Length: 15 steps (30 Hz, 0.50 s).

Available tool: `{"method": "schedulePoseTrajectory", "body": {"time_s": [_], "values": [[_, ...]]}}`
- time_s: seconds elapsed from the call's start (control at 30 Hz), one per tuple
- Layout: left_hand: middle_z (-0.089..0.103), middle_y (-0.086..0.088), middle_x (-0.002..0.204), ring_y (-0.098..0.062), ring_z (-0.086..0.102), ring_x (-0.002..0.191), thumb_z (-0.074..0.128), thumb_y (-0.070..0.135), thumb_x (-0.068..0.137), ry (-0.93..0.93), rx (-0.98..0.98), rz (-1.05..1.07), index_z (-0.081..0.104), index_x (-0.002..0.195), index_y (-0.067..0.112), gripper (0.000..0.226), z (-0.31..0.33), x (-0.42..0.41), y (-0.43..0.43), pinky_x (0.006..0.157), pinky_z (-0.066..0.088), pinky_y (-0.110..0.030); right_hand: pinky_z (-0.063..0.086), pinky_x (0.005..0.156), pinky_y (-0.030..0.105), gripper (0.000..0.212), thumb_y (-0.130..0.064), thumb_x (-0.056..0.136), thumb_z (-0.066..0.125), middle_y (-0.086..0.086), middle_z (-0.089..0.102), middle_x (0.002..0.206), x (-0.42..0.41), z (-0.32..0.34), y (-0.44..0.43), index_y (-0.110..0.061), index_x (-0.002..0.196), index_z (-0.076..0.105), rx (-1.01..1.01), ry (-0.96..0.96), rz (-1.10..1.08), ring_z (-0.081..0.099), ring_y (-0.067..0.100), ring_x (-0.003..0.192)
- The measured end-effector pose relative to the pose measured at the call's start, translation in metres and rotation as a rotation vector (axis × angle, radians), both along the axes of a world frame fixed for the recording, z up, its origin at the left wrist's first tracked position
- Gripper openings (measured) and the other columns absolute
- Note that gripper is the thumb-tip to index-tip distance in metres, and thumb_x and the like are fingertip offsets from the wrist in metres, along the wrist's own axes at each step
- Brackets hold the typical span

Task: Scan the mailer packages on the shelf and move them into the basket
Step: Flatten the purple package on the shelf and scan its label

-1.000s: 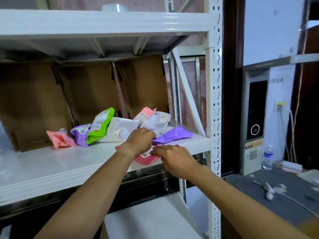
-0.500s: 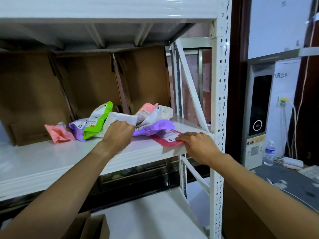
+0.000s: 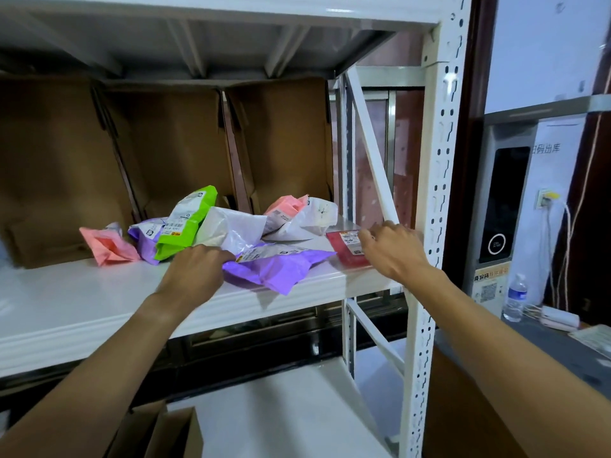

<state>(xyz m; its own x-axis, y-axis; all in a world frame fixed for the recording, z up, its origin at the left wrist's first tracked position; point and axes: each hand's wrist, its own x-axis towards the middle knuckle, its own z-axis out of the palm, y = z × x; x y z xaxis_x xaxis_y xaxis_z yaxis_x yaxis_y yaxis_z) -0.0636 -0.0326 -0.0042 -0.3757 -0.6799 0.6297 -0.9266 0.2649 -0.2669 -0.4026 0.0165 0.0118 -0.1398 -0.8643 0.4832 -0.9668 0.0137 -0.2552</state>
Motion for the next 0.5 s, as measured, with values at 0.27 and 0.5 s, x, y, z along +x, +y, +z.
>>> {"method": "schedulePoseTrajectory", "body": {"time_s": [0.27,0.5], "values": [[0.075,-0.003,0.077,-0.037,0.068,0.069,0.074,0.002,0.067,0.127,-0.049,-0.015,0.08,0.091,0.029,0.037,-0.006,0.003,-0.006,0.052,0.049,-0.034,0.05,0.097,0.047,0.036,-0.046,0.1,0.041,0.008,0.064,0.095,0.017,0.011,-0.071,-0.015,0.1,0.06,0.467,0.062,0.173,0.064,0.021,0.09],[0.074,-0.003,0.075,-0.036,0.068,0.068,0.055,0.017,0.072,0.184,-0.085,-0.014,0.078,0.084,0.026,0.027,-0.008,0.004,-0.007,0.051,0.05,-0.034,0.032,0.109,0.057,0.044,-0.047,0.095,0.031,0.015,0.046,0.144,0.023,-0.004,-0.089,-0.018,0.121,0.052,0.524,0.123,0.156,0.044,0.034,0.131]]}}
